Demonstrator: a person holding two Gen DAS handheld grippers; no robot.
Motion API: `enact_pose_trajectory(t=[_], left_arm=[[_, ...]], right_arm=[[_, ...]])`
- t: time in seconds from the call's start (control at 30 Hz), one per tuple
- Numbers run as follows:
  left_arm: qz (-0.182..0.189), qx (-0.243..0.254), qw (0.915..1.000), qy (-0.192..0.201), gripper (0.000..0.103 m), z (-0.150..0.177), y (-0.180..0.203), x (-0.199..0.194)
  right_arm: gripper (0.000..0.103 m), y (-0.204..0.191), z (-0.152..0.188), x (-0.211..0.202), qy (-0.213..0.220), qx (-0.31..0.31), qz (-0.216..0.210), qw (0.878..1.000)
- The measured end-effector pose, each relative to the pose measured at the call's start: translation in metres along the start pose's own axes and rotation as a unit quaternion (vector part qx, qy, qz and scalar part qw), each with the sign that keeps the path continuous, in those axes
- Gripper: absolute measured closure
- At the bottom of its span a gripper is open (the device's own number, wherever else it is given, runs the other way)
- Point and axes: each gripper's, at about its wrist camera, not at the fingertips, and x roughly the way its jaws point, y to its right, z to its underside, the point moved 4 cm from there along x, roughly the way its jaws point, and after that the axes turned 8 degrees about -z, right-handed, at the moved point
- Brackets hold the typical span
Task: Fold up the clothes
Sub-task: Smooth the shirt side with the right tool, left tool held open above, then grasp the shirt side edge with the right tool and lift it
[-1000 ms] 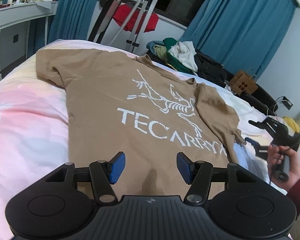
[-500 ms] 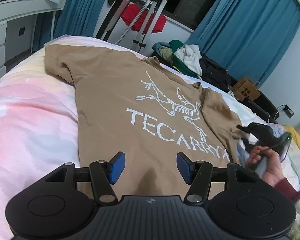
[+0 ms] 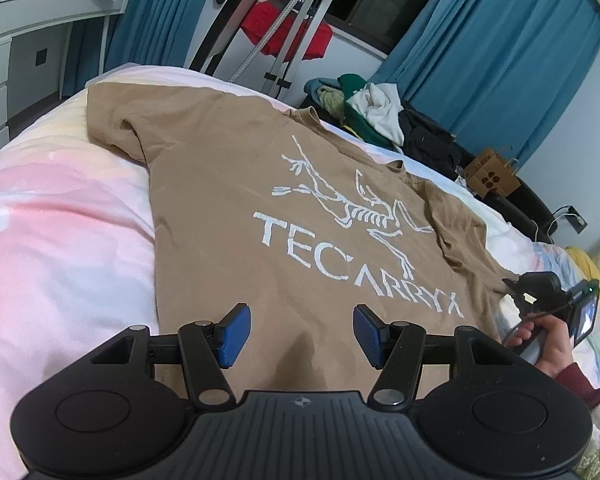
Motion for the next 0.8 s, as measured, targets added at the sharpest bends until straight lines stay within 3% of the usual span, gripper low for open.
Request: enact_pose_trajectory(t=[0.17, 0.2, 0.23, 0.27, 0.3, 0.33, 0.47, 0.57, 0.67, 0.7, 0.8], left_arm=[[-0.002, -0.004, 1.0000, 0.003, 0.044, 0.000, -0.002, -0.002], [-0.002, -0.005, 1.0000, 0.002, 0.044, 0.000, -0.002, -0.002], [-0.002, -0.004, 1.0000, 0.001, 0.044, 0.000, -0.002, -0.002], [-0.003, -0.004, 1.0000, 0.000, 0.044, 0.001, -0.002, -0.002], [-0.003, -0.003, 1.0000, -0.001, 0.044, 0.001, -0.001, -0.001], [-0.004, -0.001, 1.0000, -0.001, 0.044, 0.002, -0.001, -0.001], [-0.009, 0.001, 0.9999, -0.004, 0.044, 0.002, 0.000, 0.004], [-0.011, 0.000, 0.9999, -0.006, 0.044, 0.002, -0.001, 0.008], [-0.012, -0.001, 0.9999, -0.008, 0.044, 0.000, 0.000, 0.013], [-0.013, -0.001, 0.9999, -0.009, 0.044, 0.000, 0.001, 0.014], [-0.014, 0.000, 0.9999, -0.010, 0.044, -0.001, 0.002, 0.015]], right_arm=[[0.092, 0.011, 0.001, 0.007, -0.013, 0.026, -0.033, 0.999], [0.085, 0.013, 0.001, 0.008, -0.016, 0.031, -0.040, 0.999], [0.064, 0.015, 0.001, 0.009, -0.019, 0.036, -0.047, 0.998], [0.050, 0.017, 0.001, 0.010, -0.021, 0.041, -0.053, 0.998], [0.026, 0.019, 0.001, 0.012, -0.024, 0.046, -0.060, 0.997], [0.020, 0.022, 0.002, 0.013, -0.027, 0.051, -0.066, 0.996], [0.020, 0.028, 0.004, 0.021, -0.034, 0.065, -0.092, 0.993], [0.025, 0.022, 0.003, 0.036, -0.029, 0.041, -0.102, 0.994], [0.063, 0.008, -0.003, 0.045, -0.014, -0.003, -0.089, 0.996], [0.090, 0.003, -0.005, 0.047, -0.009, -0.019, -0.085, 0.996], [0.099, 0.009, -0.021, 0.042, 0.027, -0.027, -0.047, 0.998]])
